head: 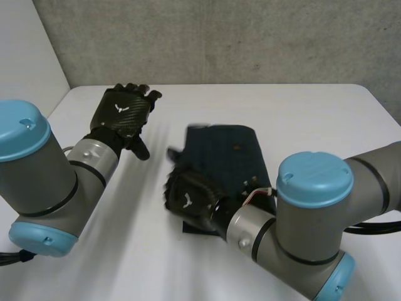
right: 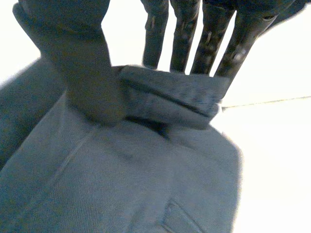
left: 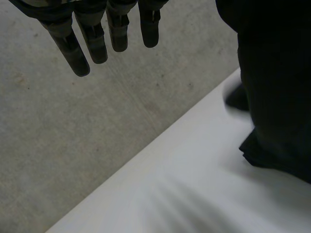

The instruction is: Fold the shorts.

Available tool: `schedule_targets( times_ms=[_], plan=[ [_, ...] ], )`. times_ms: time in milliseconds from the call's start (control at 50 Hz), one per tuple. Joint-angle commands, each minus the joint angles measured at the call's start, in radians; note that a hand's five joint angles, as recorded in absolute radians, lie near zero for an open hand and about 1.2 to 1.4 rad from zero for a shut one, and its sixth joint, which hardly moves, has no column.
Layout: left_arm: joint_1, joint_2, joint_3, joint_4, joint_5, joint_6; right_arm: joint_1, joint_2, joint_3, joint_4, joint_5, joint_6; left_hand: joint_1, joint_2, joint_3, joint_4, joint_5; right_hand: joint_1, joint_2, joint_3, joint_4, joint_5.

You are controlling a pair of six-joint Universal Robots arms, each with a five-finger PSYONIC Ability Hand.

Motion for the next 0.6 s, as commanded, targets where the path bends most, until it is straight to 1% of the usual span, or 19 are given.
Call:
schedule_targets(
  times_ms=[20,60,80,120,140,200,220,280,300,360,400,440,480,600],
  plan=[
    [-0.001,-0.005,0.068,0.001,-0.003,-0.061,-0.068,-0.037,0.004,-0.002,0.029,0.205,-0.022,-0.026,-0.035,-0.03,-0.046,-0.572,-0.704,-0.707,-0.706,-0.717],
    [-0.001,-0.005,0.093,-0.001,-0.003,-0.084,-0.097,-0.08,0.001,-0.005,0.047,0.326,-0.022,-0.026,-0.035,-0.03,-0.046,-0.572,-0.704,-0.707,-0.706,-0.717],
    [-0.001,-0.014,0.123,-0.01,-0.003,-0.108,-0.123,-0.129,-0.006,-0.007,0.067,0.483,-0.022,-0.026,-0.035,-0.03,-0.046,-0.572,-0.704,-0.707,-0.706,-0.717],
    [-0.004,-0.024,0.151,-0.013,-0.001,-0.128,-0.144,-0.16,-0.022,-0.005,0.09,0.615,-0.022,-0.026,-0.035,-0.03,-0.046,-0.572,-0.704,-0.707,-0.706,-0.717],
    [-0.014,-0.04,0.179,-0.022,-0.001,-0.148,-0.162,-0.177,-0.042,0.005,0.118,0.732,-0.022,-0.026,-0.035,-0.03,-0.046,-0.572,-0.704,-0.707,-0.706,-0.717],
    [-0.041,-0.079,0.22,-0.053,-0.001,-0.175,-0.191,-0.175,-0.071,0.03,0.158,0.891,-0.022,-0.026,-0.035,-0.03,-0.046,-0.572,-0.704,-0.707,-0.706,-0.717],
    [-0.072,-0.108,0.251,-0.083,-0.001,-0.187,-0.211,-0.175,-0.086,0.054,0.172,0.964,-0.022,-0.026,-0.035,-0.03,-0.046,-0.572,-0.704,-0.707,-0.706,-0.717],
    [-0.119,-0.157,0.298,-0.134,-0.004,-0.204,-0.23,-0.156,-0.115,0.107,0.182,1.019,-0.018,-0.022,-0.031,-0.026,-0.042,-0.572,-0.704,-0.707,-0.706,-0.717],
    [-0.148,-0.195,0.323,-0.172,-0.007,-0.214,-0.233,-0.12,-0.144,0.143,0.19,1.02,-0.012,-0.016,-0.026,-0.021,-0.037,-0.572,-0.704,-0.707,-0.706,-0.717],
    [-0.184,-0.252,0.357,-0.229,-0.014,-0.233,-0.245,-0.068,-0.192,0.203,0.198,1.023,0.008,0.004,-0.005,0.0,-0.016,-0.572,-0.704,-0.707,-0.706,-0.717],
    [-0.213,-0.3,0.383,-0.272,-0.033,-0.253,-0.263,-0.024,-0.232,0.269,0.195,1.039,0.02,0.016,0.007,0.012,-0.004,-0.572,-0.704,-0.707,-0.706,-0.717],
    [-0.23,-0.323,0.393,-0.291,-0.055,-0.267,-0.279,0.009,-0.249,0.326,0.184,1.048,0.02,0.016,0.007,0.012,-0.004,-0.572,-0.704,-0.707,-0.706,-0.717],
    [-0.248,-0.337,0.401,-0.298,-0.087,-0.274,-0.282,0.015,-0.249,0.345,0.181,1.057,0.02,0.016,0.007,0.012,-0.004,-0.572,-0.704,-0.707,-0.706,-0.717],
    [-0.274,-0.338,0.403,-0.302,-0.106,-0.279,-0.315,0.012,-0.24,0.342,0.189,1.066,0.017,0.013,0.004,0.009,-0.007,-0.572,-0.704,-0.707,-0.706,-0.717]
  ],
)
